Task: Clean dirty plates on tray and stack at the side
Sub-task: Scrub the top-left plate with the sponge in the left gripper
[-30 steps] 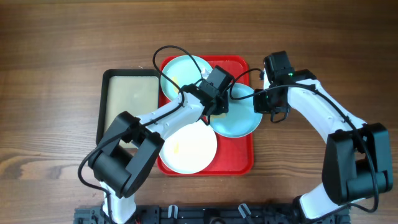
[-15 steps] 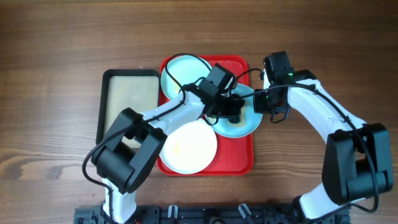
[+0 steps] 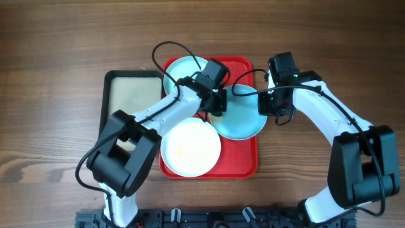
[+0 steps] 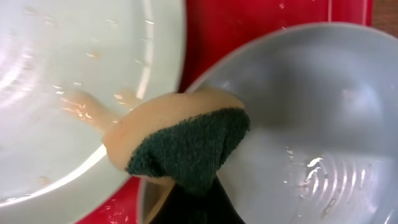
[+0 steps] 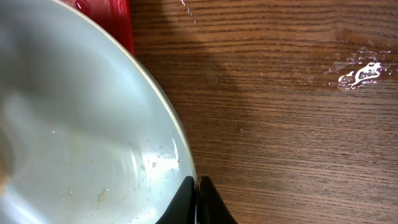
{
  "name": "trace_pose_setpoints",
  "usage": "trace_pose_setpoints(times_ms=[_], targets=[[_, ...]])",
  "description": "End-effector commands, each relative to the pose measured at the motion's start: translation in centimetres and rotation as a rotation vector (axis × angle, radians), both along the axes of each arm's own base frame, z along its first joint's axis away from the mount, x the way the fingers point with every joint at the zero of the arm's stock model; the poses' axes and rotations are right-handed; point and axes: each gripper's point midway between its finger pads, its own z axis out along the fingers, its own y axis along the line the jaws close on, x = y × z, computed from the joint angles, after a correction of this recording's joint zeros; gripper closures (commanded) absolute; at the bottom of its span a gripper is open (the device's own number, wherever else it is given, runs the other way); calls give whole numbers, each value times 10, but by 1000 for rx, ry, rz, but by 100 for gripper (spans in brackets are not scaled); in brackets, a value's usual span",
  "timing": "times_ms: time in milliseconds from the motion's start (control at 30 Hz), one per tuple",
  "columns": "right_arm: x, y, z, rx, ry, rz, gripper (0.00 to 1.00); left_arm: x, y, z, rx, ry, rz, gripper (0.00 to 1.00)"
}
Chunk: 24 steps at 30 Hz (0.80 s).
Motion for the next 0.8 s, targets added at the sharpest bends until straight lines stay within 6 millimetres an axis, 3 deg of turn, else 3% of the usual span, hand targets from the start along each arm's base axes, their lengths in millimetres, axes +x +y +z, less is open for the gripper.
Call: trace_pose_setpoints(times_ms=[0,100,167,200,300,367,433,533,633,667,700,767], targets=[[-5,4,-5,14,23,11,96,-22,-14,-16,1,78,17,96],[-5,4,-5,14,24,11,96,-35,-28,-18,-18,106,-11,96],[-5,4,-5,14,24,11,95,-44,-55,-11,-110,115,-72,96],[-5,4,-5,14,24,11,96,-49,-80,-1,-210,113,-131,96],[-6,4,-5,13,27,11,96,-52,-107,20,-365,118,-204,96],[-6,4,-5,13,27,11,95,-38,-101,36,-387,78,-190,96],[-6,4,-5,13,26,11,95,-20,-86,54,-384,9,-183,96],[-5,4,-5,13,26,11,93,13,-35,76,-284,-101,-94,96],[-4,4,-5,14,21,11,63,35,25,103,-222,-163,-7,96],[-4,5,-5,15,20,11,58,40,41,108,-206,-173,22,96],[-4,5,-5,15,19,11,52,46,73,114,-167,-180,97,96],[-4,5,-5,15,19,11,51,52,138,117,-95,-163,201,96]])
